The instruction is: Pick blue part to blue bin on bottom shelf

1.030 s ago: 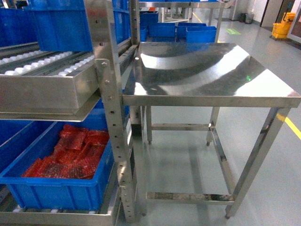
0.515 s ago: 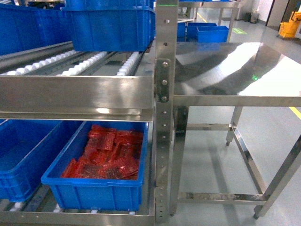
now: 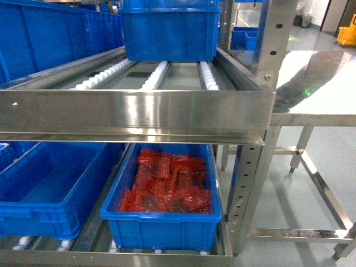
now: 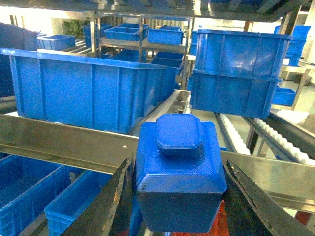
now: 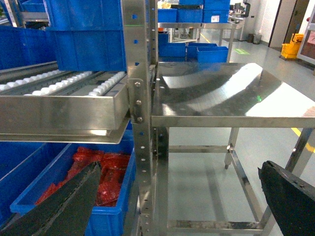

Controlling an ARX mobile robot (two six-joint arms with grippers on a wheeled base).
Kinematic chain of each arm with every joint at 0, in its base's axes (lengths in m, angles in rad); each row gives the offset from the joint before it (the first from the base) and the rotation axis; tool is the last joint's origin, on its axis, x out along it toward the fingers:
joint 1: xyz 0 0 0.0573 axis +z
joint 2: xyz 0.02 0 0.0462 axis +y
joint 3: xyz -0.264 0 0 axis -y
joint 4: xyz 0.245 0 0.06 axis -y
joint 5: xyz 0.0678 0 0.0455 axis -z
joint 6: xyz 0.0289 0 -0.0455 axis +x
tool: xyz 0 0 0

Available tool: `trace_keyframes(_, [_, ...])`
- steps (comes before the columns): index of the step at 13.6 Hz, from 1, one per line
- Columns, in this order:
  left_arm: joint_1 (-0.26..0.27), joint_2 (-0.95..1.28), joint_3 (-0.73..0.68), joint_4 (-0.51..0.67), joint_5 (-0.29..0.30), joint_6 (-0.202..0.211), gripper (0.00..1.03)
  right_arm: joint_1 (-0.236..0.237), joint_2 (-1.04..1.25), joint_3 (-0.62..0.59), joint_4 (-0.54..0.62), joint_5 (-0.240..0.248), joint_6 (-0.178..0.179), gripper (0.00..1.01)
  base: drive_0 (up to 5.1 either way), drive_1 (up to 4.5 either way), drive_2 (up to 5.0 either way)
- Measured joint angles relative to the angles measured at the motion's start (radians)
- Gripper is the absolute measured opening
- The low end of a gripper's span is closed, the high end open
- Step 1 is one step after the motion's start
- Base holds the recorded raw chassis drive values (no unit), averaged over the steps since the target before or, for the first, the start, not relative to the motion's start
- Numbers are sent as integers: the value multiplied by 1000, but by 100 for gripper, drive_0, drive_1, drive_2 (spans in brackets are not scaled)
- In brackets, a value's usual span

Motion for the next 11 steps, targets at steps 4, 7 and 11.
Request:
trace_keyframes(4, [0,1,0,-3,0,0,42,0,0,0,-2,0,0,98,-503,242,242])
trace_keyframes(7, [0,1,0,-3,0,0,42,0,0,0,1,0,0,98,-502,243,243])
trace_keyframes(11, [0,0,0,0,-1,0,42,0,0,0,-1,0,0,98,-509,236,236])
